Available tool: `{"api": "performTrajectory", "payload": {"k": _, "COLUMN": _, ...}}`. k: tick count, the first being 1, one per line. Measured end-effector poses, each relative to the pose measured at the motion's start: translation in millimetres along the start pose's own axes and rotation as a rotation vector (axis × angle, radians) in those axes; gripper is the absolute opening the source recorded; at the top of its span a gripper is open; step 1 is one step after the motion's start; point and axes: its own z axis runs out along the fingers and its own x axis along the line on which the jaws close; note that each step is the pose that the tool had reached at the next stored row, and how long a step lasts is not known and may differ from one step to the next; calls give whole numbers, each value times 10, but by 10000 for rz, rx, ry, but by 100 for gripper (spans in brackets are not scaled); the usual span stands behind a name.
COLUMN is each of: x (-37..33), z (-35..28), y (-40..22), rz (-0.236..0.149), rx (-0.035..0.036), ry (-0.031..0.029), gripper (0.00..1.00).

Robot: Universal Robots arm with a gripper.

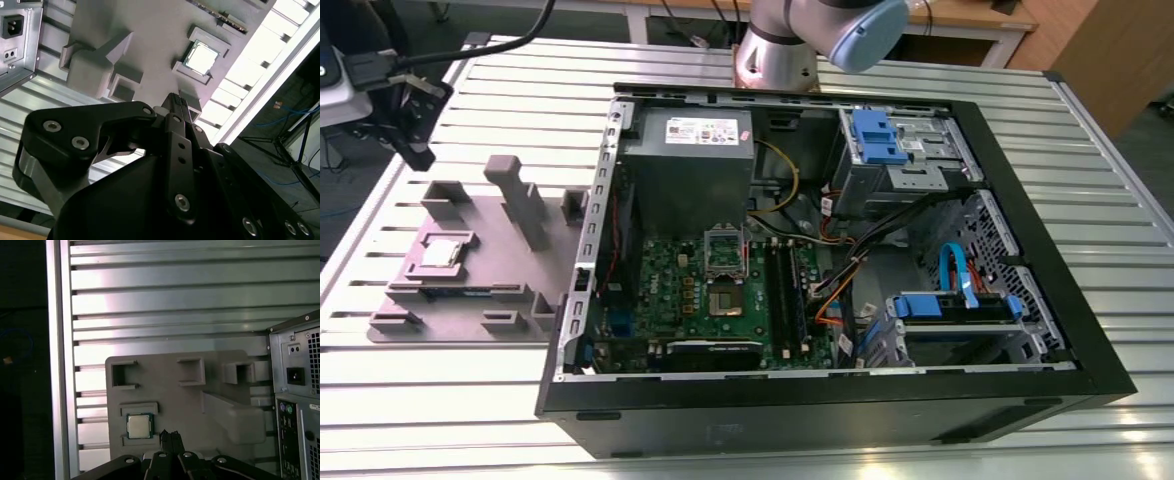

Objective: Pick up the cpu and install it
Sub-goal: 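Reach for the cpu, then pick up the cpu and move it towards the insertion slot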

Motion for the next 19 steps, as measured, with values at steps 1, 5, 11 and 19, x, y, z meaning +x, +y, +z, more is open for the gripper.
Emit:
{"api": "performTrajectory", "payload": {"k": 1, "x": 0, "z": 17, "y": -9, "rz": 0, "rx": 1, "ry": 5, "gripper": 11}}
{"api": "performTrajectory", "payload": {"k": 5, "x": -1, "z": 89, "y": -49, "rz": -4, "rx": 2, "ry": 23, "gripper": 11}}
{"api": "performTrajectory", "payload": {"k": 11, "x": -1, "z": 197, "y": -89, "rz": -28, "rx": 5, "ry": 81, "gripper": 11}}
{"api": "performTrajectory", "payload": {"k": 19, "x": 0, "z": 288, "y": -102, "rz": -41, "rx": 11, "ry": 151, "gripper": 11}}
